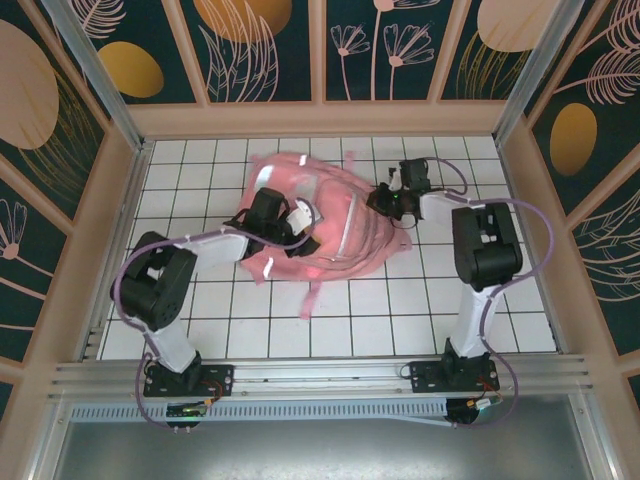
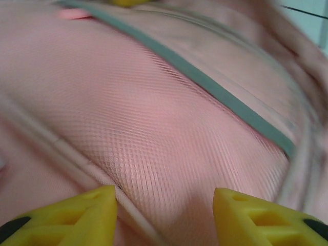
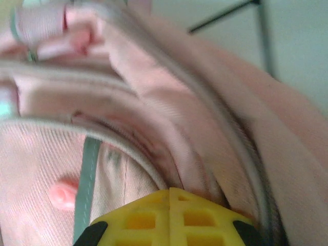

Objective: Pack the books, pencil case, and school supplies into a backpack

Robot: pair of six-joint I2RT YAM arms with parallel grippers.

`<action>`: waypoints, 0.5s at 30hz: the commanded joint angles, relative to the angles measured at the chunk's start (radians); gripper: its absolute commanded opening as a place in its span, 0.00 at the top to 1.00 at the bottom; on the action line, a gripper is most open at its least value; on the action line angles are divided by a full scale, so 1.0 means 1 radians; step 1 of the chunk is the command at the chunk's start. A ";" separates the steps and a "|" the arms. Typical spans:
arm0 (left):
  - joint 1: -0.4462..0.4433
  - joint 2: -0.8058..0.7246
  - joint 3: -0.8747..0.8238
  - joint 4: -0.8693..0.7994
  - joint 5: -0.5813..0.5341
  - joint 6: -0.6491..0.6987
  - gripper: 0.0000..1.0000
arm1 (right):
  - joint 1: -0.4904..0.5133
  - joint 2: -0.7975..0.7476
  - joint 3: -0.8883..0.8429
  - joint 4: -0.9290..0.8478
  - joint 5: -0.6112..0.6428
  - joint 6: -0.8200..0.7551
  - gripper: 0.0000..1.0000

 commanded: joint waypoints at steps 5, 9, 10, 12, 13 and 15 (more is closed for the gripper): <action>-0.057 -0.170 0.032 -0.299 -0.027 0.249 0.48 | 0.019 0.058 0.121 0.086 -0.092 0.030 0.88; -0.119 -0.189 0.064 -0.266 -0.170 0.334 0.46 | 0.005 -0.051 0.037 0.090 -0.071 0.075 0.81; -0.150 -0.187 0.068 -0.253 -0.192 0.365 0.44 | -0.003 -0.084 0.000 0.095 -0.071 0.088 0.80; -0.205 -0.174 0.067 -0.218 -0.224 0.406 0.41 | -0.019 -0.150 -0.079 0.108 -0.079 0.104 0.77; -0.229 -0.162 0.069 -0.203 -0.239 0.416 0.39 | -0.027 -0.187 -0.117 0.107 -0.076 0.105 0.76; -0.261 -0.131 0.073 -0.186 -0.275 0.418 0.37 | -0.038 -0.256 -0.191 0.090 -0.062 0.091 0.72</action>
